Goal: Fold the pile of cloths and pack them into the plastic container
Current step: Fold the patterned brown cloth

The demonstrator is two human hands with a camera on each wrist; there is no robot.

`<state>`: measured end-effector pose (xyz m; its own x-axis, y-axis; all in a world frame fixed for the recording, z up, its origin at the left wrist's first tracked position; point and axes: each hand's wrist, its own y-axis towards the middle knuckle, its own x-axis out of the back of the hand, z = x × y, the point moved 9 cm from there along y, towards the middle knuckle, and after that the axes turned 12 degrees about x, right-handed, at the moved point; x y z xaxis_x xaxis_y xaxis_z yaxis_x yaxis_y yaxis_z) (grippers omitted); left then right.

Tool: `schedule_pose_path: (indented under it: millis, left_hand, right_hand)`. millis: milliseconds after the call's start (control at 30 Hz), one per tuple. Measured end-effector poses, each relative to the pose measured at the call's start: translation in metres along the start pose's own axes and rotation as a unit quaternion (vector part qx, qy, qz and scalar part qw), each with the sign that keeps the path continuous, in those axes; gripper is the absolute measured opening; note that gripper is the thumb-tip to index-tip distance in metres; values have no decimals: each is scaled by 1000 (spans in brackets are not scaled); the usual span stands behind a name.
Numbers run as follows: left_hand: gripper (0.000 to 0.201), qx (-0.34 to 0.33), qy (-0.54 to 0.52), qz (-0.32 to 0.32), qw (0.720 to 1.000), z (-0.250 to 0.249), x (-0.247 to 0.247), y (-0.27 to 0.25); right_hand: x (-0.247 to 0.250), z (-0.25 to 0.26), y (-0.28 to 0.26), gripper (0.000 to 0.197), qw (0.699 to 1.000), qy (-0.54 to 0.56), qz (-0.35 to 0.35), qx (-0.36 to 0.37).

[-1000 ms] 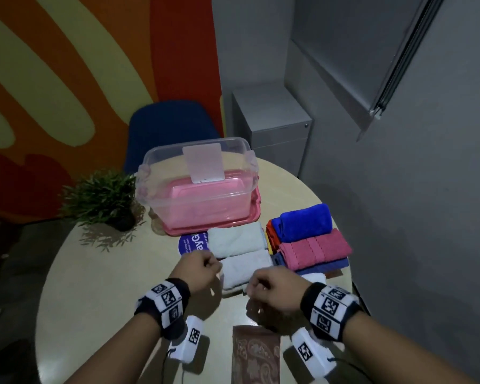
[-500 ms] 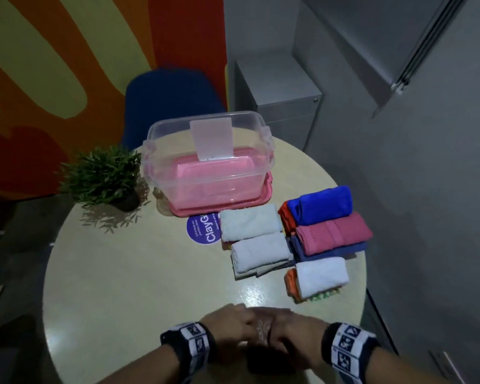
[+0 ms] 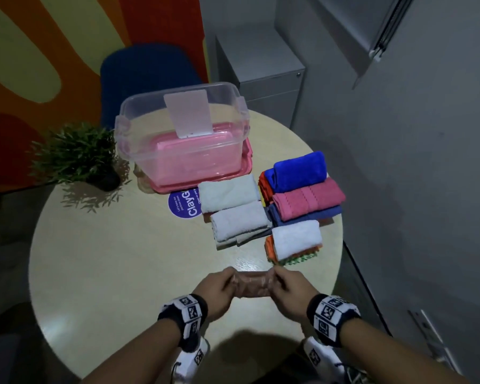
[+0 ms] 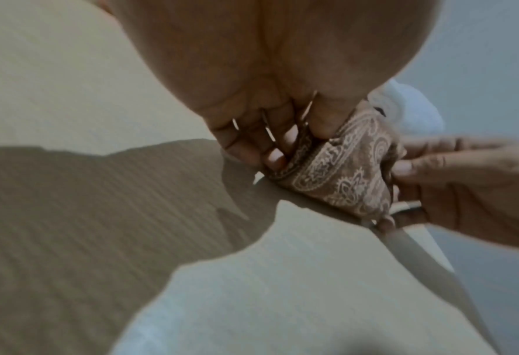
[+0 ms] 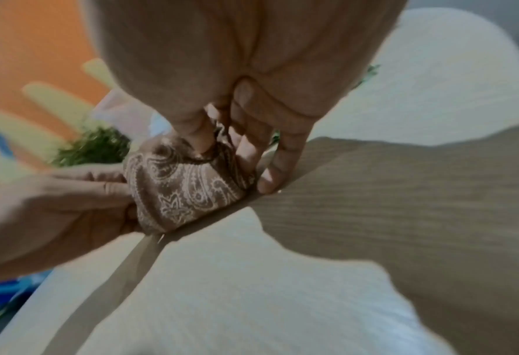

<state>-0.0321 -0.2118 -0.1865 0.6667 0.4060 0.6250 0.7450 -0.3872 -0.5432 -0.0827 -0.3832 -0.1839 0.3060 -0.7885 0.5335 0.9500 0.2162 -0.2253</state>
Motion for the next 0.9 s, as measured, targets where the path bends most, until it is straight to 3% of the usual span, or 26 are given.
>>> schedule_pose_path:
  millis: [100,200,267,333,500,600,667,767,900]
  left_hand:
    - [11,80,-55,-12,995,12,-1,8]
    - [12,106,-147,-43,982,10,1,9]
    - [37,97,-157,-31,982,7,-2,9]
    - [64,94,-66,-5,993,7,-9,11]
    - [31,67,149,-61,985,0,-13,15]
    - [25,80,214,-76,971,-5,-21,7]
    - [20,74,180,-69,978,-6,-21,1]
    - [11,11,36,-38,999,-24,-4,-7]
    - [18,-63,-126,-15,990,-71,41,-12]
  right_hand:
    - [1,-18,3,11,997,8,-40,-73]
    - [-1,-27,11,15,992,-43,-49,-104]
    - [1,-28,15,15,991,-46,-55,-115]
    - [2,-24,19,13,991,-47,-53,-110]
    - [-6,-5,12,19,996,-46,-12,-81]
    - [-15,2,1,23,997,-34,11,-67]
    - [-14,7,-3,21,998,-10,3,-60]
    - [-1,20,-11,32,994,81,-36,-64]
    - [45,49,-12,21,979,194,-53,-36]
